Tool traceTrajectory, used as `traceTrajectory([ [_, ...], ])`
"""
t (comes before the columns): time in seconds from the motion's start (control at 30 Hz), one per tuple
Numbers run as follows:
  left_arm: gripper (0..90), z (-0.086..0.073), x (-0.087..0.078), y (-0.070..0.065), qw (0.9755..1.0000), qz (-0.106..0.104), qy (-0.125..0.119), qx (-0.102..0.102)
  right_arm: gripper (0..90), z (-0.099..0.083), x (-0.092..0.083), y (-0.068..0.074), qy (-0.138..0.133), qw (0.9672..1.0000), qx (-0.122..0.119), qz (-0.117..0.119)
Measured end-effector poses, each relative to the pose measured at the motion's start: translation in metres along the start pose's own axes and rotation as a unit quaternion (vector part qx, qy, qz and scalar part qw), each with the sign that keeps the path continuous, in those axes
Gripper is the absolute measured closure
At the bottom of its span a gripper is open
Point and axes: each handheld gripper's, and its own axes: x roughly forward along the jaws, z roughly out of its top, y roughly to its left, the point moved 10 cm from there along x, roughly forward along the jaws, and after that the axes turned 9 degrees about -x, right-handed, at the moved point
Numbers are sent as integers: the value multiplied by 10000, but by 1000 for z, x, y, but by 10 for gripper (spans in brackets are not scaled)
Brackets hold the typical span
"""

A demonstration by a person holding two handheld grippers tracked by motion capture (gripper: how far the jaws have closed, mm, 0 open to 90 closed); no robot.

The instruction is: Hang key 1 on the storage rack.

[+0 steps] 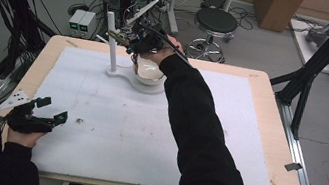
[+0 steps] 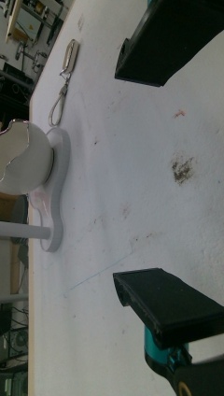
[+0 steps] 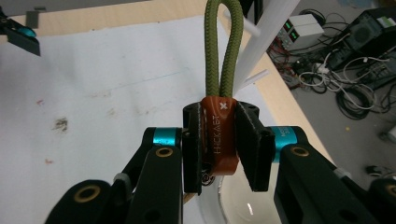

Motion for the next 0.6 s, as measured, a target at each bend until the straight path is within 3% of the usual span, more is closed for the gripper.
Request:
traceTrajectory([
  [0.17, 48, 0, 1, 1, 10000, -15, 1, -26, 723, 19, -2, -9, 32, 9997, -171, -151],
  [0.33, 48, 1, 1, 2, 10000, -9, -21, -41, 723, 36, 4, -12, 240, 9986, -394, -252],
  [0.6, 48, 1, 0, 3, 10000, -13, -38, -37, 720, 35, 21, -12, 527, 9965, -542, -359],
])
